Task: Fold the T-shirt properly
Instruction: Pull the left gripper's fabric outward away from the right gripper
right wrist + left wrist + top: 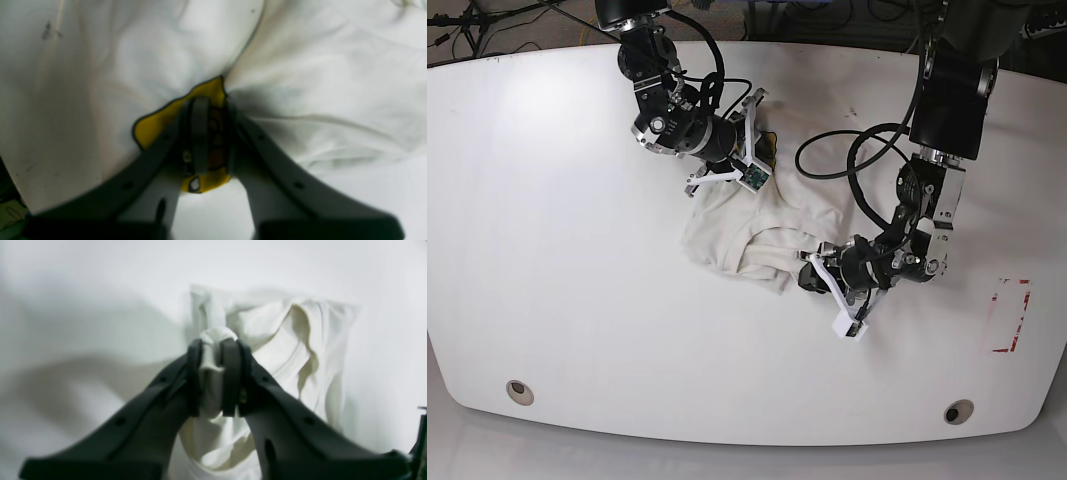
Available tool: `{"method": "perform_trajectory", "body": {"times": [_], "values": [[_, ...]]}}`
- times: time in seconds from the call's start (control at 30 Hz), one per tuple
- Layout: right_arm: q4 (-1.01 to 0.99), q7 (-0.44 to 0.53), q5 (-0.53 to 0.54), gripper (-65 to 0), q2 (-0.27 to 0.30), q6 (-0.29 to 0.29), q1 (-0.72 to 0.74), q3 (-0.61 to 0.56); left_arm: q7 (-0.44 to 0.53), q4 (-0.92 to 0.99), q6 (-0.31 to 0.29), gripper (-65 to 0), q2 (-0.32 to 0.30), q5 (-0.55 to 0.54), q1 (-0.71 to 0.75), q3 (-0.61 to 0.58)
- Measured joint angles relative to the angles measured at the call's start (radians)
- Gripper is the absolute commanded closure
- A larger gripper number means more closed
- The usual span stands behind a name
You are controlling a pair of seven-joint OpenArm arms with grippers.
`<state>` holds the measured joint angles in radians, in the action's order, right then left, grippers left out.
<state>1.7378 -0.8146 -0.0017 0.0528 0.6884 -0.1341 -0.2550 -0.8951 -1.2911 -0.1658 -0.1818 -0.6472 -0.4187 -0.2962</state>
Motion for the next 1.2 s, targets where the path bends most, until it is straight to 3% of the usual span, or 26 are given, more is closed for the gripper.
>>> {"method": "perform_trajectory", "body": {"times": [0.13,0.27,0.77,0.87,1.07,1.2], "values": [[0.000,0.000,-0.002,-7.0,0.000,0.000,0.000,-0.002,0.001,0.012,0.003,-7.4,0.004,-0.003,-0.029,0.000],[-0.010,0.001,0.003,-7.0,0.000,0.000,0.000,-0.001,0.064,0.053,0.037,-7.4,0.006,0.004,-0.059,0.002],[-0.038,0.045,0.006,-7.0,0.003,0.000,0.000,-0.001,0.118,0.137,0.037,-8.1,0.026,0.004,-0.117,0.003],[-0.038,0.045,0.006,-7.0,0.003,0.000,0.000,-0.002,0.118,0.135,0.037,-12.4,0.026,0.003,-0.130,0.004],[-0.038,0.045,0.006,-7.0,0.003,0.000,0.002,-0.002,0.076,0.133,0.037,-29.0,0.023,-0.033,-0.141,0.004],[-0.038,0.045,0.006,-7.0,0.003,0.000,0.003,-0.002,0.073,0.133,0.034,-36.4,0.008,-0.034,-0.135,0.002]]}}
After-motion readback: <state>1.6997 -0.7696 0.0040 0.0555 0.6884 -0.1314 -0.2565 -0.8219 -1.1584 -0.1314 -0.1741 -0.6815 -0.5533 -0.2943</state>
